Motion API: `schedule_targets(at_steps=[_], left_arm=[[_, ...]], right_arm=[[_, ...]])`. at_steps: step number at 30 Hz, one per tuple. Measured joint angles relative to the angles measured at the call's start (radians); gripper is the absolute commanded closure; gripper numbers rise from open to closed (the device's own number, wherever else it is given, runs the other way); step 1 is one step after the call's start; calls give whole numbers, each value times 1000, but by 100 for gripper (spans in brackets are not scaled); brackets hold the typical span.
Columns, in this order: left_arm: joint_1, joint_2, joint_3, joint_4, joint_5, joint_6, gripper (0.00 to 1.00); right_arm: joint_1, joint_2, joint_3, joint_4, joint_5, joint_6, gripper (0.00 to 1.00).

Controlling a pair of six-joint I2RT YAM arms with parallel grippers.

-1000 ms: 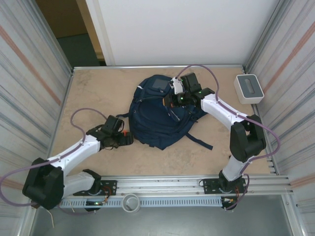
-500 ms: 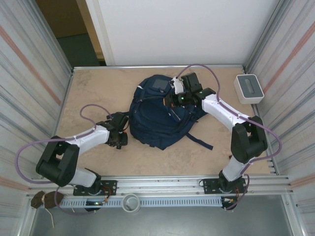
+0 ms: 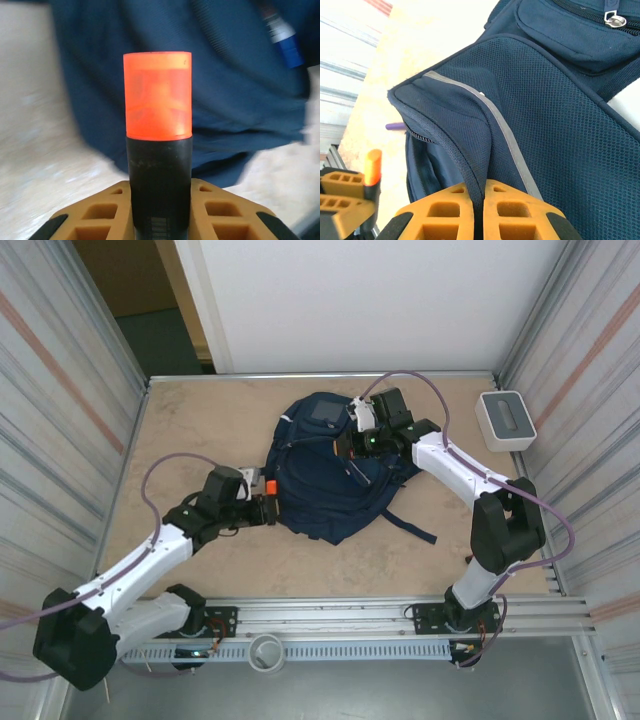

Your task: Pack the student bag

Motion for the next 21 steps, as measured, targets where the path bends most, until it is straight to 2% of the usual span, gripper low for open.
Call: schedule_targets(at_steps=[6, 9, 13, 14, 17, 21], left_arm=[[-23, 222, 124, 220, 134, -158, 80], [-40, 337, 197, 314, 153, -229, 78], [-60, 470, 290, 398, 147, -301, 70], [-63, 501, 308, 416, 139, -318, 66], [-72, 557, 334, 438, 99, -349, 46], [-78, 563, 339, 421, 43, -344, 35]], right_arm=[[5, 3, 52, -14, -19, 20, 100], [8, 8, 92, -31, -19, 23, 100], [10, 21, 123, -49, -19, 24, 100], [10, 22, 126, -53, -19, 24, 100], [10, 23, 128, -59, -18, 26, 100], [10, 23, 128, -66, -18, 26, 100]])
